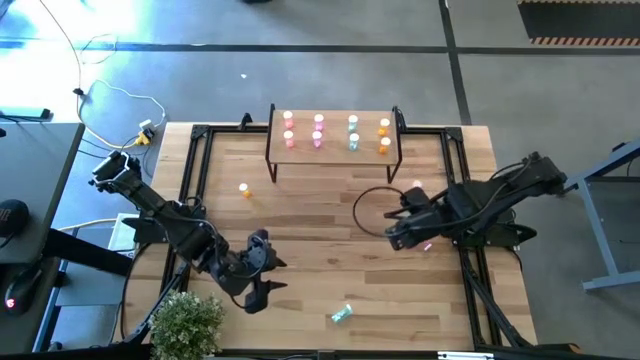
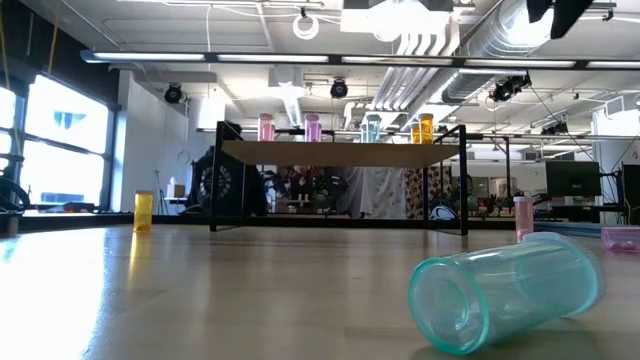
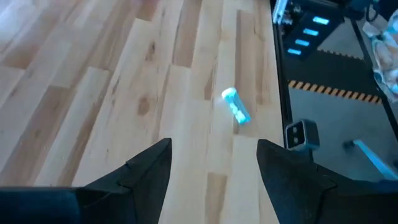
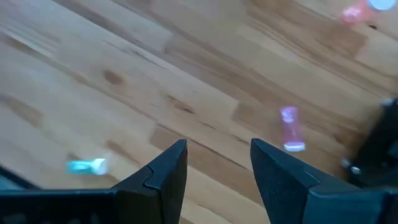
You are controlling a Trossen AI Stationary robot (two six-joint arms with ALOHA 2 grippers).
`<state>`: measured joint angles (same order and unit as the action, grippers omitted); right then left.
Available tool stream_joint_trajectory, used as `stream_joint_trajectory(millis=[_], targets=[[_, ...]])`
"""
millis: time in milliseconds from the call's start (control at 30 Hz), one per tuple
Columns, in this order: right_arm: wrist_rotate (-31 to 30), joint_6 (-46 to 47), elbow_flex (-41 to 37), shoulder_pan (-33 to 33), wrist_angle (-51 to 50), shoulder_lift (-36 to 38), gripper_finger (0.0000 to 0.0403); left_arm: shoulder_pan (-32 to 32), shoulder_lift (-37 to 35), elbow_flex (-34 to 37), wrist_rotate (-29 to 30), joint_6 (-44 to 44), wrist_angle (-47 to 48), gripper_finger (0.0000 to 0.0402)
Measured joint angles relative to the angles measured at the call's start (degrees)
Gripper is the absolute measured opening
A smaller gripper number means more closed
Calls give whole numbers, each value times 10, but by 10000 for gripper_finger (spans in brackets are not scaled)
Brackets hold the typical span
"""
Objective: Pick and place medicine bottles onto shelf by color
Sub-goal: Put the blue pill bottle aligned with the other blue pill bottles on the shelf
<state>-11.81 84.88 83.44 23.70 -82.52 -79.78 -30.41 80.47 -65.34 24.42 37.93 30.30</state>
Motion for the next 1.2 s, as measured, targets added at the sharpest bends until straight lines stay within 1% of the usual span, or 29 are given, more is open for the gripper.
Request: stream_joint_trajectory(millis=[133, 233, 300, 367, 600, 833, 933, 1200], targets=[[24, -3, 0, 9, -3, -27, 167, -7, 0, 0, -3, 4, -1, 227], [34, -13, 0, 12, -1, -45, 167, -12, 0, 0, 0, 31, -8, 227], [34, -13, 0, 11, -4, -54, 167, -16, 4, 0, 3, 39, -30, 227], [33, -14, 0, 7, -6, -57, 167, -17, 19, 0, 6, 28, -71, 227], [28, -14, 0, -11, -10, -53, 167, 1, 113, 0, 20, -37, -234, 227], [27, -36, 0, -24, -18, -53, 167, 25, 218, 0, 19, -42, -365, 227], [27, -39, 0, -32, -19, -53, 167, 27, 258, 0, 17, -40, -410, 227], [9, -54, 0, -50, -23, -52, 167, 22, 337, -6, 3, -10, -476, 227]])
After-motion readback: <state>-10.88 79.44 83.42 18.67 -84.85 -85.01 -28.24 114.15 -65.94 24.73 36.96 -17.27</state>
